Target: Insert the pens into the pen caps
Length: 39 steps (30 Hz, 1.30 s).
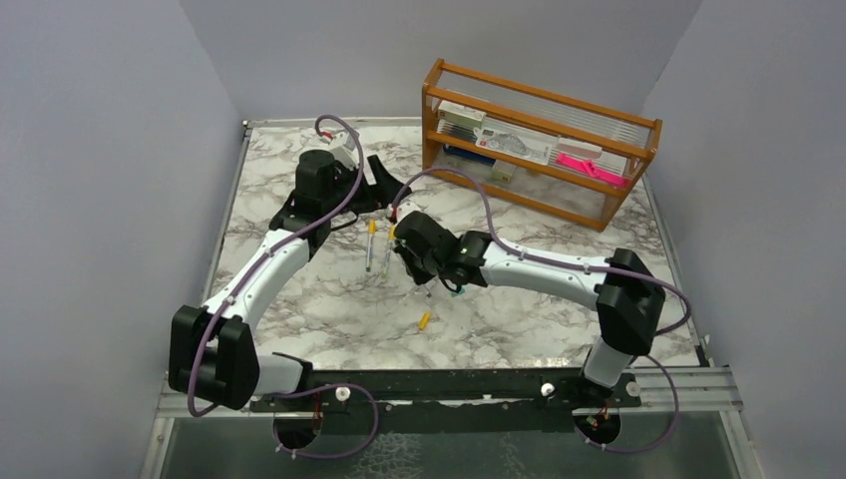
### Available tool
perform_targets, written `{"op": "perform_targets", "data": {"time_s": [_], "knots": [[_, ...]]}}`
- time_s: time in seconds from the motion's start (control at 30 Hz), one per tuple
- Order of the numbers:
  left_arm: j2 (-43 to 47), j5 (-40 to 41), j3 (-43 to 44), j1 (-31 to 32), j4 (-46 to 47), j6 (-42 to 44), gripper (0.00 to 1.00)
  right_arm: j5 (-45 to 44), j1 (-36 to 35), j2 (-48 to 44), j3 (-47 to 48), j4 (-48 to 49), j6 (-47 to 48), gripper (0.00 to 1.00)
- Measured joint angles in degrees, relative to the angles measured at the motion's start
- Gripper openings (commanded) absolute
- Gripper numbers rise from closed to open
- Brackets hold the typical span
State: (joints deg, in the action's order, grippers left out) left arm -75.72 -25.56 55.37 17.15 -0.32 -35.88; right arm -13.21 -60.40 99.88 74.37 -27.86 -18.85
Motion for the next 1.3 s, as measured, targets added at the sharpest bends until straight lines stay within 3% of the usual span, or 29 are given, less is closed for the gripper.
{"op": "perform_targets", "data": {"time_s": [0.2,0.33,0.5,0.97,1.1,1.2,1.3], "knots": [[1.2,-2.62,-0.02,-0.52,3.8,-4.87,0.89,0.22,2.91,-10.05,-3.17,5.33,-9.94,0.01],[1.09,-5.18,-0.33,-0.39,5.97,-8.48,0.77,0.09,6.29,-17.92,-6.99,10.82,-15.23,0.01],[0.61,-7.87,-1.42,-0.42,11.08,-14.01,0.71,0.28,8.57,-23.67,-10.58,16.02,-17.64,0.01],[-0.15,-12.39,-1.53,0.98,17.51,-20.13,0.57,2.67,10.27,-23.61,-8.28,18.64,-15.91,0.01],[-0.15,-12.61,-1.51,1.11,18.21,-20.44,0.46,3.54,10.32,-22.84,-7.67,18.86,-15.3,0.01],[-0.15,-12.79,-1.51,1.42,18.34,-20.41,0.44,4.28,10.32,-21.86,-7.13,19.02,-15.1,0.01],[-0.31,-13.18,-1.49,1.75,18.38,-20.48,0.29,5.11,10.32,-21.16,-6.93,19.19,-14.91,0.01]]}}
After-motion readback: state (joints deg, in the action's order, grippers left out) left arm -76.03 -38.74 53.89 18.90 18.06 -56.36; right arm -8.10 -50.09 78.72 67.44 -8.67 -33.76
